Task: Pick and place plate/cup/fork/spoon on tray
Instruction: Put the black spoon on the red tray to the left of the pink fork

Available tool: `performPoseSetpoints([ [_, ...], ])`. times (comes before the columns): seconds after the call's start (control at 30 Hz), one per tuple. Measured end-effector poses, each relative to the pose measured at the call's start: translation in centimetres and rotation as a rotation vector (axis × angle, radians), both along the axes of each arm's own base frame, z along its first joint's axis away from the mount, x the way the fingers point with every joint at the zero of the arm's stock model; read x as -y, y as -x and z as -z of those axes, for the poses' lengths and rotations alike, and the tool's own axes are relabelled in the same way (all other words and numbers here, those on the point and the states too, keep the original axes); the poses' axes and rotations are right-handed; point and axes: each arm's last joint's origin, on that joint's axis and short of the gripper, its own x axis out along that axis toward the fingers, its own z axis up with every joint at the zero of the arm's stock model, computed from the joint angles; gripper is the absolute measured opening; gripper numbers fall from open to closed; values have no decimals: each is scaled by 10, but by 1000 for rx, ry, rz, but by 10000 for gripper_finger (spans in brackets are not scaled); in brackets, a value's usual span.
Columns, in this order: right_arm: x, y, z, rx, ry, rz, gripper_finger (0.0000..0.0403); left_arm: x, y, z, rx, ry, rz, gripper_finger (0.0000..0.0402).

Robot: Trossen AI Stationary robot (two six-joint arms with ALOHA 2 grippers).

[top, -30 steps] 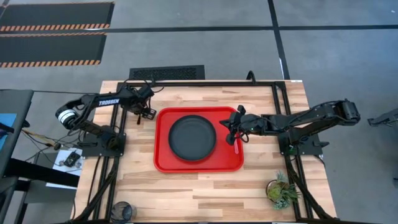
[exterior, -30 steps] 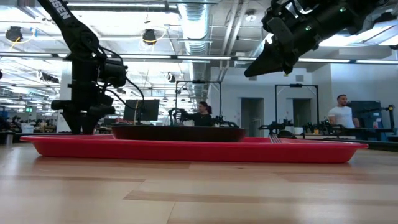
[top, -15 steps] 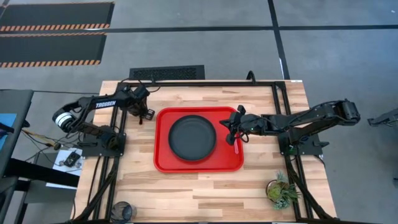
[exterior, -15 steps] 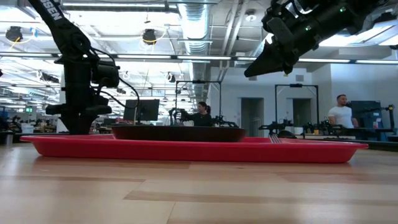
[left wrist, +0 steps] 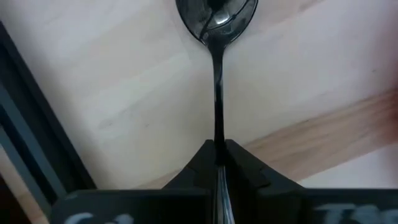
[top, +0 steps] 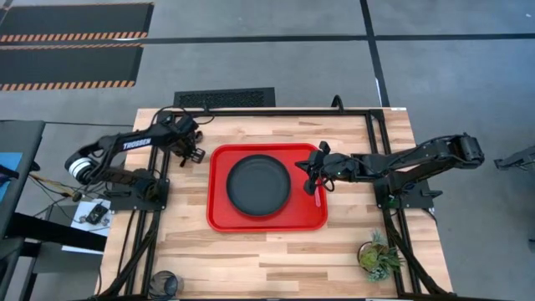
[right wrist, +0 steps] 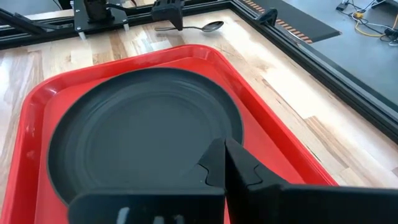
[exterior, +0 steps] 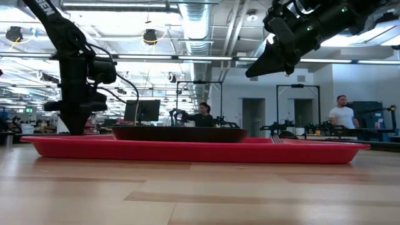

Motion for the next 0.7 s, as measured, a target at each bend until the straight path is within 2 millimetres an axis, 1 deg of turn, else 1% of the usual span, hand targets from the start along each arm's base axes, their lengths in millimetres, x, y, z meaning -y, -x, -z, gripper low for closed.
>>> performPoseSetpoints([
  [0.1, -1, 0, 0, 0, 0, -5, 10, 2, 2, -4, 5, -4, 5, 5],
  [0.23, -1, 0, 0, 2, -7, -2, 10, 4, 3, -13, 44, -50, 10, 2],
  [0.4, -1, 0, 0, 9, -9, -1, 10, 11, 5, -31, 141, -117, 24, 2],
  [0.53, -1, 3, 10, 52, -27, -29, 10, 27, 1, -49, 235, -190, 70, 1],
  [0.7, 0, 4, 11, 183, -52, -22, 9, 52, -8, -70, 383, -286, 107, 1],
])
